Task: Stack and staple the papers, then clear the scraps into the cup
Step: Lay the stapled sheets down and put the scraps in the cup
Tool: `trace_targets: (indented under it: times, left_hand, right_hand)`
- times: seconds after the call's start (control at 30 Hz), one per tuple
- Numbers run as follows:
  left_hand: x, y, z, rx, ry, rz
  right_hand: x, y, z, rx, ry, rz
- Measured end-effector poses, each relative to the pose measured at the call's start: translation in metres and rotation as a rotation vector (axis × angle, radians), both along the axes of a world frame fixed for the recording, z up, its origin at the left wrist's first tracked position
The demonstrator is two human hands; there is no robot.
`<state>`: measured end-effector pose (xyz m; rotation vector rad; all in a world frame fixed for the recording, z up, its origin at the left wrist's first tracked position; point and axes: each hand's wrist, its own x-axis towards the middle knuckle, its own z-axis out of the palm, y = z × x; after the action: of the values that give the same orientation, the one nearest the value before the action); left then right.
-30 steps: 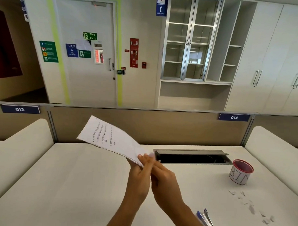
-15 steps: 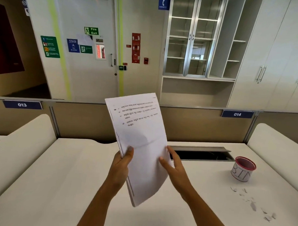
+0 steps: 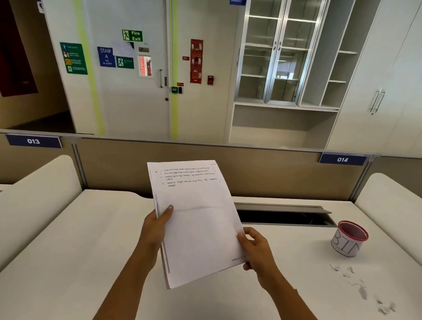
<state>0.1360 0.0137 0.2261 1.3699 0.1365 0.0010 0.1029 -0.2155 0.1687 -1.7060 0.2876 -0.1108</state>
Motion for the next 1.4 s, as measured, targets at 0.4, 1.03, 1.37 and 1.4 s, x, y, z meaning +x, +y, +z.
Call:
trace_targets:
  times: [0.4, 1.03, 1.37, 1.4]
  left_hand:
    - [0.059, 0.006, -0.107, 0.483, 0.066, 0.094]
    - [0.141, 0.009, -0.173, 0.705, 0.132, 0.014]
    - [0.115, 0.015, -0.215, 1.178, -0.219, 0.028]
    - [0.108, 0.013, -0.220, 1.186, -0.267, 0.025]
  right_hand:
    - [0.062, 0.031, -0.042, -0.059, 0.068, -0.146]
    - [0.102, 0.049, -0.130, -0.322, 0.273, -0.005]
    - [0.093, 0.042, -0.152, -0.915, -0.005, 0.244]
    - [0.091, 0.042, -0.157, -0.960, -0.021, 0.293]
